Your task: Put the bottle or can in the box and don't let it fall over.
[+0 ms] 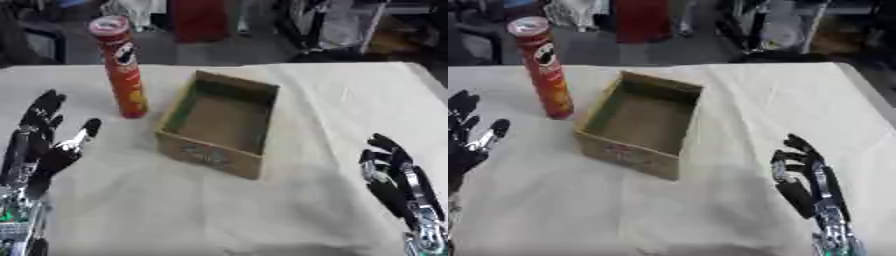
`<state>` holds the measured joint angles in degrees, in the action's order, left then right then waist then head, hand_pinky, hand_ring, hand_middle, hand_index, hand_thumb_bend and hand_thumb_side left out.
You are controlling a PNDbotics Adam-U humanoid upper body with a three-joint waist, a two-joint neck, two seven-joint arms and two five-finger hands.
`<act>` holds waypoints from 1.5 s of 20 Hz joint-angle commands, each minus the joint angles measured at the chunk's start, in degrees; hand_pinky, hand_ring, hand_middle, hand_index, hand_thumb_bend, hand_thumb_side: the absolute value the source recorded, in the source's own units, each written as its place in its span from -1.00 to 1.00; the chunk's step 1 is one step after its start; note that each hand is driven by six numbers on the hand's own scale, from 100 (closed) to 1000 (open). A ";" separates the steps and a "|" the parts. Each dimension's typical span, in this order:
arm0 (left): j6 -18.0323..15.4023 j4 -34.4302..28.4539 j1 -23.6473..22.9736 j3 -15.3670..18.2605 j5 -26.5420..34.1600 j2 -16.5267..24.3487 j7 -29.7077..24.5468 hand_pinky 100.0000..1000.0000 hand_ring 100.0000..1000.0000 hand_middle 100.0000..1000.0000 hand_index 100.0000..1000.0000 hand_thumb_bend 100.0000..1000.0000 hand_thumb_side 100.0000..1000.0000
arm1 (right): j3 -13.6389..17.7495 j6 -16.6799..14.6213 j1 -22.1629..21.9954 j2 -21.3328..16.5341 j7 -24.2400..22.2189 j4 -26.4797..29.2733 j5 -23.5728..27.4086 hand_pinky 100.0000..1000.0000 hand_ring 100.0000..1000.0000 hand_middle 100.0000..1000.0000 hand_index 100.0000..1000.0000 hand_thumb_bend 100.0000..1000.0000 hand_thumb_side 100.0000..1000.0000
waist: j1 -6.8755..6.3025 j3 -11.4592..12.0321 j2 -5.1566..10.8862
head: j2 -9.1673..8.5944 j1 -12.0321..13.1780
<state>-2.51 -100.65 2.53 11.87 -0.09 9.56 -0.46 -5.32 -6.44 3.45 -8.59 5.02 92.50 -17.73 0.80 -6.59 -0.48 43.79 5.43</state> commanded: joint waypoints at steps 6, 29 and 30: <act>-0.07 -1.20 0.57 0.46 -0.13 0.51 0.12 1.00 0.96 0.64 0.84 0.14 -0.68 | 0.38 -0.02 0.36 -1.02 0.04 1.15 -0.17 0.34 0.51 0.62 0.82 -1.00 0.09 | -0.11 0.09 0.36 | 0.33 0.08; 5.60 18.33 14.02 -1.48 -3.18 11.21 13.58 1.00 0.98 0.64 0.86 0.58 -0.53 | -0.24 -0.11 0.30 -0.97 -0.49 0.99 0.11 0.33 0.51 0.62 0.82 -1.00 0.10 | 0.00 -1.17 0.54 | 0.33 1.05; 5.41 20.57 15.41 -1.69 -2.73 11.83 13.45 1.00 0.98 0.64 0.86 0.58 -0.52 | -0.28 -0.12 0.30 -0.96 -0.52 0.99 0.13 0.33 0.51 0.62 0.82 -1.00 0.10 | 0.01 -1.29 0.54 | 0.33 1.14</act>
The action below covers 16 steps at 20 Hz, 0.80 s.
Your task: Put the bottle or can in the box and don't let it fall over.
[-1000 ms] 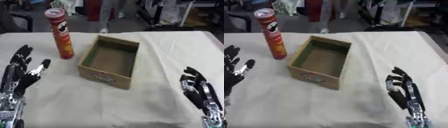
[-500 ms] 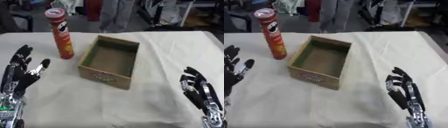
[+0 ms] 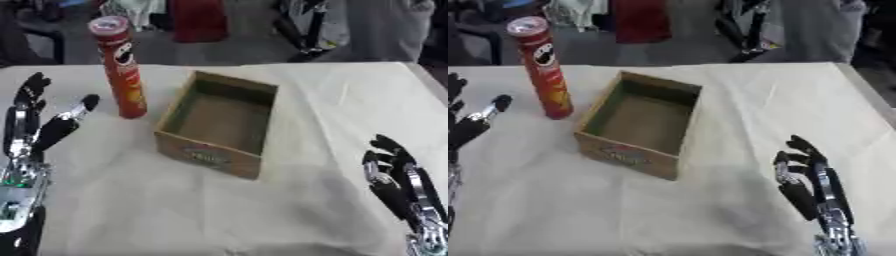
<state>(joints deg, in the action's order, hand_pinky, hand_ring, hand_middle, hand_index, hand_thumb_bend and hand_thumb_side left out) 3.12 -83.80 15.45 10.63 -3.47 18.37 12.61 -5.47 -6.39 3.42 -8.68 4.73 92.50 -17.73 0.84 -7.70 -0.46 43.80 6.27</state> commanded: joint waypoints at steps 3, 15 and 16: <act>-1.81 10.43 6.66 -1.25 2.86 4.61 -0.36 1.00 0.98 0.64 0.86 0.59 -0.49 | -0.38 -0.23 0.34 -0.87 -0.44 0.98 0.22 0.33 0.51 0.62 0.82 -1.00 0.10 | 0.01 -0.53 0.50 | 0.32 0.60; -6.92 31.64 21.02 -5.74 4.08 8.41 -4.89 1.00 0.98 0.65 0.87 0.58 -0.43 | -1.42 -0.50 0.62 -0.66 -1.41 0.98 0.62 0.33 0.51 0.62 0.82 -1.00 0.11 | 0.26 -2.43 0.08 | 0.32 1.46; -7.11 32.94 21.96 -5.81 3.99 8.54 -4.73 1.00 0.98 0.65 0.87 0.59 -0.44 | -1.50 -0.52 0.67 -0.60 -1.49 0.98 0.67 0.33 0.51 0.62 0.82 -1.00 0.11 | 0.34 -2.63 0.01 | 0.32 1.50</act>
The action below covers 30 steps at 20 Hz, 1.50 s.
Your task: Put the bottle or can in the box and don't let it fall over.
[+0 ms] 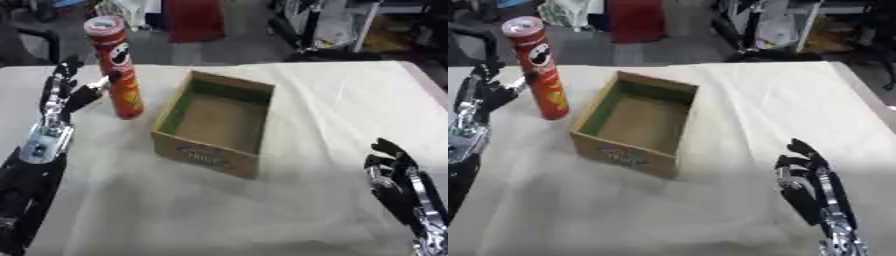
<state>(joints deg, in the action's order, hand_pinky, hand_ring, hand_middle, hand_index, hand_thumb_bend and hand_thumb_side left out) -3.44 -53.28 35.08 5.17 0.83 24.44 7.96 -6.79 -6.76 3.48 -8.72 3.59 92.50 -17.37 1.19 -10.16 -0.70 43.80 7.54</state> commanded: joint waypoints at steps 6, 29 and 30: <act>-1.68 7.23 5.88 -1.25 -1.77 3.11 0.51 1.00 0.98 0.65 0.87 0.60 -0.43 | -0.48 -0.21 0.86 -0.39 -0.64 1.04 0.53 0.33 0.51 0.62 0.82 -1.00 0.11 | 0.22 -0.89 -0.06 | 0.29 0.34; -1.95 14.98 11.49 -1.20 -6.32 5.73 1.15 1.00 0.94 0.47 0.70 0.24 -0.83 | -1.12 -0.29 2.66 0.65 -1.14 1.42 1.12 0.33 0.51 0.63 0.82 -1.00 0.15 | 1.03 -3.45 -3.89 | -2.61 0.54; -2.10 14.95 11.56 -1.20 -5.95 5.80 0.81 1.00 0.92 0.37 0.62 0.10 -0.98 | -1.14 -0.29 2.71 0.67 -1.14 1.43 1.13 0.33 0.51 0.63 0.82 -1.00 0.15 | 1.04 -3.48 -4.06 | -2.60 0.61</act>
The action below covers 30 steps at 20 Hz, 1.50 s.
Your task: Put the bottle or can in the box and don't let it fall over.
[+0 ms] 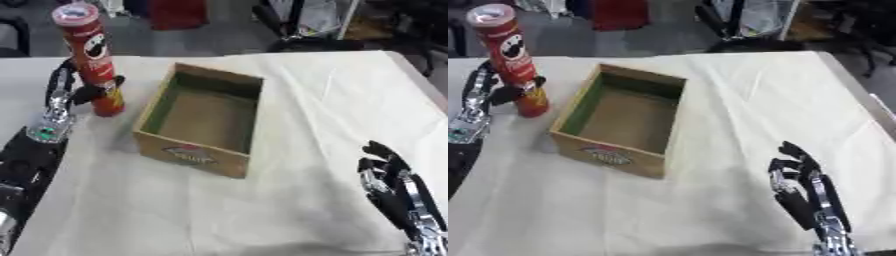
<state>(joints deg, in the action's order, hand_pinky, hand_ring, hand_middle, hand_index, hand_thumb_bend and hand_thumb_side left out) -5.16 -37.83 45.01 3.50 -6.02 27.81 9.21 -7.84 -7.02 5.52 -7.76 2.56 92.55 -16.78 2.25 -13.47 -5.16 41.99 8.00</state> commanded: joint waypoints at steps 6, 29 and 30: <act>-0.14 -1.31 1.58 0.45 3.05 2.62 -1.46 1.00 0.74 -0.15 0.18 -0.59 -1.00 | -0.10 0.01 0.76 -0.30 -0.09 1.41 0.54 0.33 0.51 0.63 0.82 -1.00 0.16 | -0.04 -0.13 -0.20 | -0.25 0.19; 5.07 -27.83 3.50 -16.21 16.29 -2.73 -20.78 1.00 0.70 -0.27 0.05 -0.50 -1.00 | -0.73 -0.13 0.56 -0.42 -0.65 1.25 0.55 0.33 0.51 0.63 0.82 -1.00 0.16 | 0.08 -0.27 0.43 | 0.66 0.81; 5.14 -27.14 3.41 -16.81 15.72 -3.35 -22.15 1.00 0.72 -0.22 0.10 -0.32 -1.00 | -0.74 -0.13 0.59 -0.39 -0.68 1.24 0.57 0.33 0.51 0.63 0.82 -1.00 0.16 | 0.07 -0.33 0.45 | 0.63 0.80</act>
<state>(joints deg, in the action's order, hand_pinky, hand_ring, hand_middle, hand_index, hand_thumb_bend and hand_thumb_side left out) -0.24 -64.18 46.97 -12.66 9.58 24.31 -11.33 -8.54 -7.05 5.51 -7.74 2.05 92.80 -16.78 2.29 -13.74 -5.68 42.69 8.58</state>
